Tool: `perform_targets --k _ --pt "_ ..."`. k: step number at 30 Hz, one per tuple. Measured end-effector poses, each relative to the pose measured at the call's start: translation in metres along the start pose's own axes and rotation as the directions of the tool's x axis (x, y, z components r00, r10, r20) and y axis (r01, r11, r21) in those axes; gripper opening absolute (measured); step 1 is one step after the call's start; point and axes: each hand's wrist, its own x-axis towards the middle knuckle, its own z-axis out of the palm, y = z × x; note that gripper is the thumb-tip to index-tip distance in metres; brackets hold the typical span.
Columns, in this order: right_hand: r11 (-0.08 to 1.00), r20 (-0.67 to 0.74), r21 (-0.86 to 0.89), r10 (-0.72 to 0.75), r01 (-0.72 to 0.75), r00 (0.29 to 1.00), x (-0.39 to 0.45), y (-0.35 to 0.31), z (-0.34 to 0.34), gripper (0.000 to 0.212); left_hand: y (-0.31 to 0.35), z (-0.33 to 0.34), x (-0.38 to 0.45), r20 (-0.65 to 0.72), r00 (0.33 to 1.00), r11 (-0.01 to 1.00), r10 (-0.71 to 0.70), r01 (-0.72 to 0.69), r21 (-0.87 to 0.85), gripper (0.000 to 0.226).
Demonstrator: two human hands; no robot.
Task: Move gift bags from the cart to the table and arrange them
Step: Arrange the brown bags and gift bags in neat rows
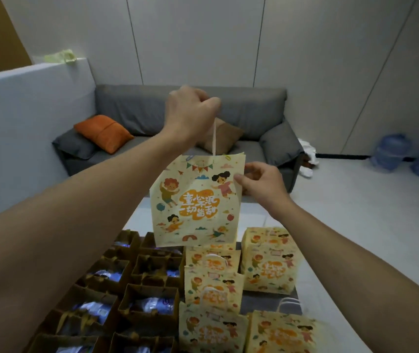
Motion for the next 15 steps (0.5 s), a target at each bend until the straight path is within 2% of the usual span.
perform_targets --k 4,6,9,15 --pt "0.995 -0.109 0.093 0.037 -0.027 0.993 -0.011 0.004 -0.05 0.016 0.034 0.045 0.005 0.095 0.995 0.994 0.04 -0.03 -0.103 0.03" --pt "0.992 -0.169 0.12 0.052 -0.032 0.984 -0.019 0.01 -0.073 0.011 0.049 0.066 0.003 0.138 0.989 0.991 0.05 -0.032 -0.128 0.032" --pt "0.992 -0.24 0.113 0.089 -0.063 0.967 -0.031 0.025 -0.105 0.009 0.068 0.098 -0.004 0.197 0.979 0.989 0.058 -0.03 -0.145 0.037" --pt "0.975 -0.303 0.079 0.222 -0.208 0.927 -0.05 0.071 -0.154 0.005 0.075 0.162 -0.036 0.338 0.94 0.98 0.048 0.022 -0.2 0.032"
